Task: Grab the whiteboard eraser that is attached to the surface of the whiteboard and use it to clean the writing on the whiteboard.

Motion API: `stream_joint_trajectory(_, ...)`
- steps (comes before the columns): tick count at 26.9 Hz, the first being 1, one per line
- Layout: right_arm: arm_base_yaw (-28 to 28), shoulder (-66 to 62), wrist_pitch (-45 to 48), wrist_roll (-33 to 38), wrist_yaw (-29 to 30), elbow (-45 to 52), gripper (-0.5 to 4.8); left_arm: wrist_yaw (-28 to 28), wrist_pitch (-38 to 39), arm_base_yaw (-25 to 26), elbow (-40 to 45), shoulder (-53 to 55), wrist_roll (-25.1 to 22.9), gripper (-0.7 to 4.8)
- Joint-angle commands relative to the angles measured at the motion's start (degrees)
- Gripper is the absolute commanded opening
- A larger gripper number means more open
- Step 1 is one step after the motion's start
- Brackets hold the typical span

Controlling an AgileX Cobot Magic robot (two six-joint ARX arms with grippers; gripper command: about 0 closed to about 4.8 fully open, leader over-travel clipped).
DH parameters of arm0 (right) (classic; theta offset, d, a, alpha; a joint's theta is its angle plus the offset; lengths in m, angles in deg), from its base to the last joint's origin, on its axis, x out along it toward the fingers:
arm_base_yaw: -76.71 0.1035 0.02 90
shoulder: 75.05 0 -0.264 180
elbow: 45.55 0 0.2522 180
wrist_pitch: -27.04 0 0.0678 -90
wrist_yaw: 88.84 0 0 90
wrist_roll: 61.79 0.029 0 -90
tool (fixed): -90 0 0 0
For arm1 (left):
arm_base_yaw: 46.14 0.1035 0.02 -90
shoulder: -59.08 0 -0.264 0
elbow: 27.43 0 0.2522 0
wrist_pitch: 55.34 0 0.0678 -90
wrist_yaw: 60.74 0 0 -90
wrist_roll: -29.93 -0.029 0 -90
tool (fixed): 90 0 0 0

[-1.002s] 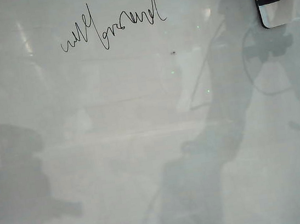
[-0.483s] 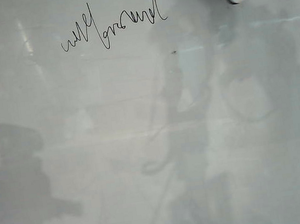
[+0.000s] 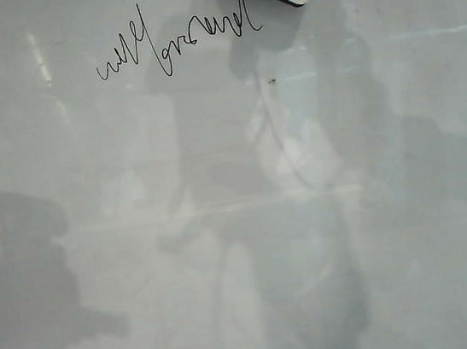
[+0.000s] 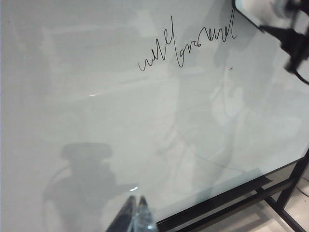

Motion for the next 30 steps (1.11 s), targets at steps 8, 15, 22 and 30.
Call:
stream_joint_trajectory(8,1.25,-8.20,-5.22,-0.09,3.13,-9.70,1.80,0.07,-0.48,0.00,-0.13,0.00,0.02,-0.02)
stream_joint_trajectory(15,2.38,-14.73,-5.20,0.22,4.52,-9.70,1.81,0.09,-0.52,0.00,-0.15,-0.02,0.11,-0.02)
stream_joint_trajectory(22,4.61,-18.21,-5.20,3.50,10.54,-9.68,1.80,0.07,-0.61,0.00,-0.15,0.00,0.44,-0.02)
stream_joint_trajectory(30,9.84,-18.21,5.49,-11.91,3.15,-10.21,1.80,0.04,-2.36,0.00,-0.15,0.00,0.44,-0.02)
